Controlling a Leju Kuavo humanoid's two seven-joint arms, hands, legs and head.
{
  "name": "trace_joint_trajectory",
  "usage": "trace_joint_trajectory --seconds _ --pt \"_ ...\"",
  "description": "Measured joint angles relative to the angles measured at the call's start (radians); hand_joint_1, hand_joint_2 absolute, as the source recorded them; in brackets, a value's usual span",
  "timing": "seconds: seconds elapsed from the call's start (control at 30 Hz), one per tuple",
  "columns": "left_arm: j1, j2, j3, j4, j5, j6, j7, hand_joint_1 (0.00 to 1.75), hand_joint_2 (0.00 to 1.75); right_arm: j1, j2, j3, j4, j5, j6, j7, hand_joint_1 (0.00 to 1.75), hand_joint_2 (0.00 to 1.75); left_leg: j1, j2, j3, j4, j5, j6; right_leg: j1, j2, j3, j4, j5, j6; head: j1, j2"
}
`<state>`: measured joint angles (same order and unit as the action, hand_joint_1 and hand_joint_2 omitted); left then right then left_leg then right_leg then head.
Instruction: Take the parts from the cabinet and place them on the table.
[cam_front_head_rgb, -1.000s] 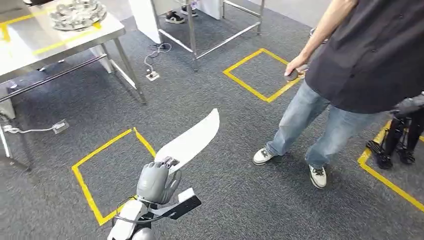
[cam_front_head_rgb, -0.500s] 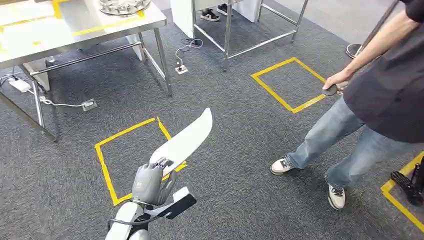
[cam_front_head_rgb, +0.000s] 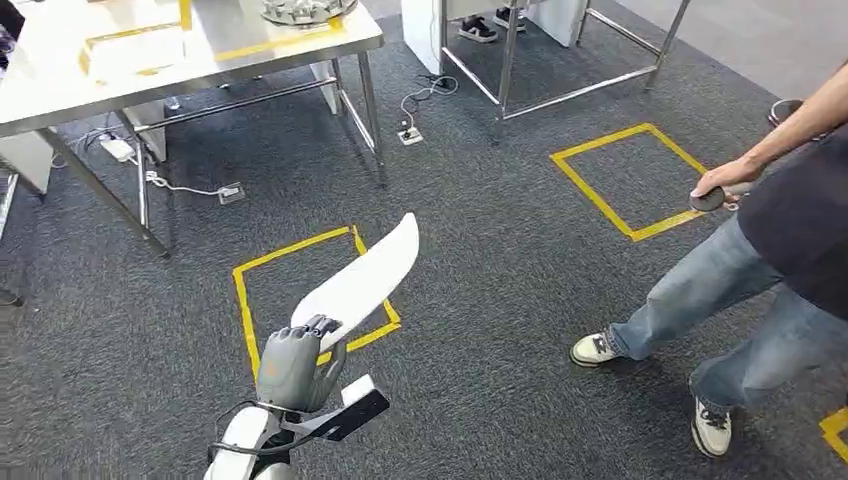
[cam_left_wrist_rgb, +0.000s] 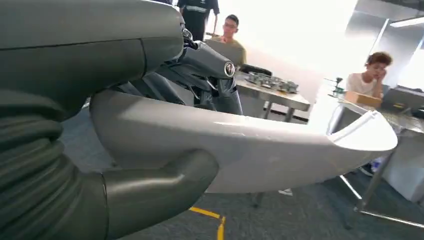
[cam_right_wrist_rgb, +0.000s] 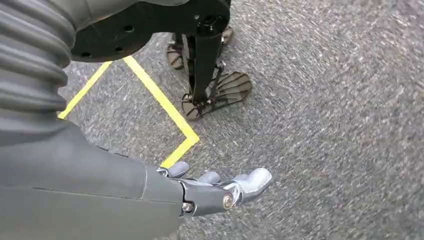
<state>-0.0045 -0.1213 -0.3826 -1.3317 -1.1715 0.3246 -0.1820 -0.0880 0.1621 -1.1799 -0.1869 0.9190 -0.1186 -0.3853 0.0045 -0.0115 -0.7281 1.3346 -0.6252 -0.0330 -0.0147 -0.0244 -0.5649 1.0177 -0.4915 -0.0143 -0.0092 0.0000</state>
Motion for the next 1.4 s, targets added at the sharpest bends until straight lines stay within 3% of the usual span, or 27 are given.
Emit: trace_joint_trajectory --seconds 0.03,0.1,0.13,0.17,0.2,0.3,0.33,0.4,0.47,0.5,0.53,0.57,0.63,0.67,0.7,0.8,0.83,0.87,0.93,1.0,1.03,1.07,1.1,1.17,1.2,1.3,1.4 --pt "0.0 0.0 0.0 0.0 -0.002 -0.001 0.0 1.75 1.75 0.0 0.0 0.0 0.0 0.0 0.0 -0.001 0.0 1.75 0.0 0.0 0.001 0.002 0.012 0.0 0.001 -0.01 0.001 0.0 0.0 0.0 0.0 0.0" --pt "-0.002 -0.001 0.001 0.0 -0.003 -0.001 0.0 1.75 1.75 -0.003 0.0 0.0 0.0 0.0 0.0 -0.002 0.0 1.75 0.0 0.008 0.066 -0.12 0.084 0.004 0.001 -0.029 0.003 0.0 -0.001 0.001 0.0 0.0" --pt "-0.003 -0.002 0.001 0.0 -0.003 -0.001 0.0 1.75 1.75 -0.004 0.0 0.0 0.0 0.0 0.001 -0.002 0.0 1.75 -0.001 0.024 0.12 -0.22 0.125 0.009 0.001 -0.036 0.007 0.001 -0.003 0.005 0.0 0.0" --pt "-0.006 -0.004 0.001 -0.001 -0.003 -0.001 0.0 1.75 1.75 -0.005 0.0 0.0 0.0 0.001 0.002 -0.002 0.0 1.75 -0.005 0.065 0.16 -0.298 0.136 0.016 0.003 -0.044 0.01 0.001 -0.005 0.008 -0.002 0.0" --pt "-0.011 -0.008 0.001 -0.002 -0.003 -0.003 0.0 1.75 1.75 -0.005 0.0 0.0 0.0 0.002 0.002 -0.002 0.0 1.75 -0.012 0.066 0.162 -0.308 0.131 0.025 0.01 -0.05 0.008 0.006 -0.009 0.015 -0.003 0.0" --pt "-0.014 -0.013 0.002 -0.003 -0.005 -0.004 0.0 1.75 1.75 -0.009 0.0 0.0 0.0 0.002 0.003 -0.002 0.0 1.75 -0.015 0.038 0.154 -0.306 0.135 0.04 0.008 -0.072 0.013 0.0 -0.007 0.031 0.002 0.0" --pt "-0.015 -0.013 0.002 -0.004 -0.005 -0.005 0.0 1.75 1.75 -0.011 0.0 0.0 0.0 0.003 0.004 -0.003 0.0 1.75 -0.009 0.03 0.161 -0.315 0.142 0.05 0.008 -0.076 0.012 0.003 -0.011 0.038 0.002 0.0" --pt "-0.018 -0.021 0.005 -0.005 -0.006 -0.008 0.001 1.75 1.75 -0.012 -0.002 0.0 0.0 0.004 0.006 -0.005 0.0 1.75 -0.001 0.019 0.159 -0.319 0.148 0.061 0.003 -0.007 -0.016 0.076 -0.063 0.049 0.008 0.0" --pt "-0.019 -0.024 0.005 -0.005 -0.006 -0.01 0.0 1.75 1.75 -0.009 -0.002 0.0 0.0 0.003 0.006 -0.005 0.0 1.75 -0.001 0.002 0.157 -0.318 0.149 0.063 -0.001 0.015 -0.089 0.228 -0.134 0.056 0.013 0.0" --pt "-0.019 -0.026 0.005 -0.004 -0.006 -0.011 0.0 1.75 1.75 -0.007 -0.003 0.0 0.0 0.002 0.006 -0.005 0.0 1.75 -0.001 -0.008 0.156 -0.317 0.149 0.063 -0.001 0.016 -0.118 0.285 -0.151 0.058 0.013 0.0" --pt "-0.019 -0.026 0.005 -0.001 -0.007 -0.013 0.0 1.75 1.75 -0.005 -0.003 0.0 0.0 -0.001 0.006 -0.004 0.0 1.75 -0.001 -0.019 0.155 -0.316 0.149 0.063 -0.001 0.016 -0.13 0.301 -0.143 0.059 0.013 0.0" --pt "-0.019 -0.026 0.005 0.003 -0.007 -0.018 -0.001 1.75 1.75 -0.004 -0.006 0.0 0.0 -0.002 0.005 -0.003 0.0 1.75 0.0 -0.03 0.156 -0.314 0.149 0.062 -0.003 0.016 -0.118 0.27 -0.112 0.058 0.014 0.0" --pt "-0.021 -0.029 0.005 0.007 -0.007 -0.02 -0.004 1.75 1.75 -0.005 -0.008 0.0 0.0 -0.005 0.002 0.0 0.0 1.75 0.002 -0.052 0.156 -0.308 0.147 0.057 -0.005 0.03 -0.042 0.107 -0.018 0.056 0.015 0.0" --pt "-0.024 -0.032 0.005 0.009 -0.007 -0.021 -0.006 1.75 1.75 -0.005 -0.008 0.0 0.0 -0.005 0.001 0.001 0.0 1.75 0.003 -0.06 0.154 -0.304 0.145 0.052 -0.009 0.061 -0.005 0.03 0.007 0.055 0.016 0.0" --pt "-0.03 -0.034 0.005 0.012 -0.006 -0.021 -0.007 1.75 1.75 -0.005 -0.008 0.0 0.0 -0.007 0.001 0.0 0.0 1.75 -0.003 -0.068 0.147 -0.299 0.143 0.043 -0.007 0.087 0.002 0.009 -0.012 0.053 0.017 0.0" --pt "-0.036 -0.037 0.005 0.02 -0.006 -0.023 -0.01 1.75 1.75 -0.006 -0.008 0.0 0.0 -0.008 0.0 0.001 0.0 1.75 0.002 -0.09 0.142 -0.309 0.152 0.022 0.001 0.064 -0.002 0.011 -0.007 0.035 0.016 0.0" --pt "-0.036 -0.036 0.006 0.024 -0.006 -0.025 -0.01 1.75 1.75 -0.007 -0.008 0.0 0.0 -0.008 0.0 0.001 0.0 1.75 0.003 -0.096 0.136 -0.308 0.152 0.014 -0.009 0.055 0.0 0.003 -0.001 0.025 0.016 0.0" --pt "-0.037 -0.036 0.006 0.026 -0.006 -0.026 -0.01 1.75 1.75 -0.009 -0.007 0.0 0.0 -0.009 0.0 0.002 0.0 1.75 0.003 -0.07 0.136 -0.299 0.146 0.013 -0.01 0.046 0.001 -0.001 0.0 0.018 0.016 0.0" --pt "-0.046 -0.037 0.006 0.029 -0.006 -0.028 -0.011 1.75 1.75 -0.008 -0.008 0.0 0.0 -0.013 0.0 0.01 0.0 1.75 0.001 -0.007 0.086 -0.191 0.077 0.004 -0.006 0.034 0.001 -0.001 -0.005 0.006 0.002 0.0" --pt "-0.05 -0.037 0.006 0.034 -0.006 -0.03 -0.012 1.75 1.75 -0.005 -0.008 0.0 0.0 -0.01 0.001 0.037 0.0 1.75 0.003 0.002 0.009 -0.026 0.01 0.0 -0.002 0.017 0.002 -0.001 -0.007 0.003 0.002 0.0" --pt "-0.049 -0.036 0.006 0.039 -0.005 -0.031 -0.012 1.75 1.75 -0.004 -0.008 0.0 0.0 -0.008 0.001 0.045 0.0 1.75 0.003 0.002 -0.01 0.013 0.006 0.0 -0.001 0.012 0.003 -0.001 -0.01 0.003 0.002 0.0" --pt "-0.049 -0.036 0.006 0.042 -0.005 -0.031 -0.012 1.75 1.75 -0.004 -0.008 0.0 0.0 -0.007 0.002 0.046 0.0 1.75 0.003 0.003 -0.003 -0.002 0.025 0.001 -0.001 0.009 0.006 -0.001 -0.012 0.004 0.002 0.0" --pt "-0.049 -0.036 0.006 0.044 -0.005 -0.032 -0.012 1.75 1.75 -0.004 -0.008 0.0 0.0 -0.004 0.006 0.046 0.0 1.75 0.003 0.004 0.028 -0.062 0.065 0.005 0.0 0.006 0.011 -0.001 -0.017 0.006 0.002 0.0" --pt "-0.05 -0.036 0.006 0.044 -0.005 -0.032 -0.012 1.75 1.75 -0.005 -0.007 0.0 0.0 0.002 0.012 0.045 0.0 1.75 -0.001 0.014 0.132 -0.256 0.153 0.02 0.0 0.0 0.028 -0.001 -0.026 0.012 0.0 0.0" --pt "-0.051 -0.036 0.006 0.045 -0.005 -0.032 -0.012 1.75 1.75 -0.005 -0.006 0.0 0.0 0.003 0.013 0.046 0.0 1.75 -0.008 0.025 0.154 -0.294 0.129 0.027 0.005 -0.002 0.032 0.0 -0.032 0.018 0.001 0.0" --pt "-0.05 -0.036 0.006 0.045 -0.004 -0.032 -0.012 1.75 1.75 -0.005 -0.007 0.0 0.0 0.005 0.013 0.047 0.0 1.75 -0.011 0.018 0.153 -0.31 0.123 0.047 0.004 -0.006 0.037 0.01 -0.025 0.041 0.003 0.0" --pt "-0.052 -0.04 0.007 0.045 -0.004 -0.034 -0.012 1.75 1.75 -0.008 -0.007 0.0 0.0 0.009 0.013 0.044 0.0 1.75 -0.002 0.009 0.192 -0.322 0.117 0.063 0.0 0.008 0.02 0.055 -0.043 0.055 0.006 0.0"
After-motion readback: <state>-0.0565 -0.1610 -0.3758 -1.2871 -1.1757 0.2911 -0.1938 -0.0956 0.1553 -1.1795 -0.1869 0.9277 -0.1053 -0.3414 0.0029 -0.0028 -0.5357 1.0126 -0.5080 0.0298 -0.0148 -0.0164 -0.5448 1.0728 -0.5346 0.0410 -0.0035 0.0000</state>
